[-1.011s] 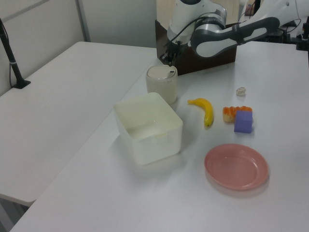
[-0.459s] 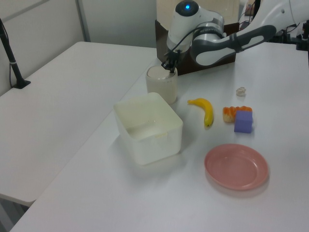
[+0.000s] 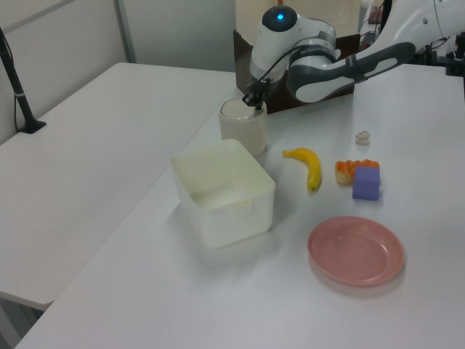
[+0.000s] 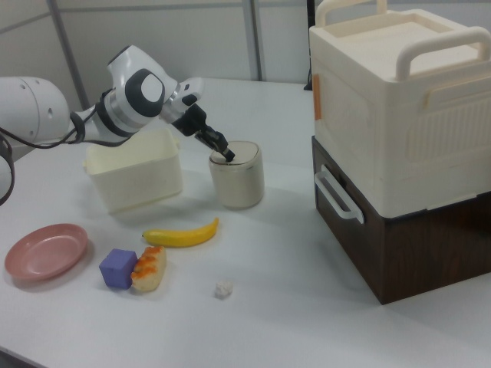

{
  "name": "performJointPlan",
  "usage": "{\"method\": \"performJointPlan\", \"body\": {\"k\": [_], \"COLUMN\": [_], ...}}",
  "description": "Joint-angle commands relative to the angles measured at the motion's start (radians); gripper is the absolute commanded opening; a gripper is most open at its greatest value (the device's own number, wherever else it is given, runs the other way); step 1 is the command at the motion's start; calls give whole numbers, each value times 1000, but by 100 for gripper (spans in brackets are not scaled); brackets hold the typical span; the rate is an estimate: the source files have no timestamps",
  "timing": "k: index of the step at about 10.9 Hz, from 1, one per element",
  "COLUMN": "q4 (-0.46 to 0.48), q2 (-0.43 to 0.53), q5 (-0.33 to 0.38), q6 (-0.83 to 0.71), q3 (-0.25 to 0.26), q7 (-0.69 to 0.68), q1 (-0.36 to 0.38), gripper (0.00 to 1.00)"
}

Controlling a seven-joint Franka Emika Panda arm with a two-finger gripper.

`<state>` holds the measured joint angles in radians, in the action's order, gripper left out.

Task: Open the trash can
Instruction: 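Catch the lid edge and lift it upward to flip it open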

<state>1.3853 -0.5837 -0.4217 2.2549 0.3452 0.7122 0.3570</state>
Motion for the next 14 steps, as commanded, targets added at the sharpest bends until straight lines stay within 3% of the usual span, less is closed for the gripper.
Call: {"method": "performJointPlan", "body": {"k": [1, 3, 5, 8, 10, 12, 14], "q4": [40, 69, 104, 129, 249, 311, 314], "q2": [160, 247, 304, 373, 516, 602, 613], "q5": [189, 360, 377, 382, 397, 403, 412], "q6": [2, -21, -72, -280, -409, -463, -511], "q3": [-14, -14, -14, -15, -15, -12, -6], "q7": [-31, -219, -298, -497, -652, -668, -668], "q1": [-79, -113, -121, -116, -104, -90, -75], "gripper": [0, 0, 0, 0, 0, 0, 0]}}
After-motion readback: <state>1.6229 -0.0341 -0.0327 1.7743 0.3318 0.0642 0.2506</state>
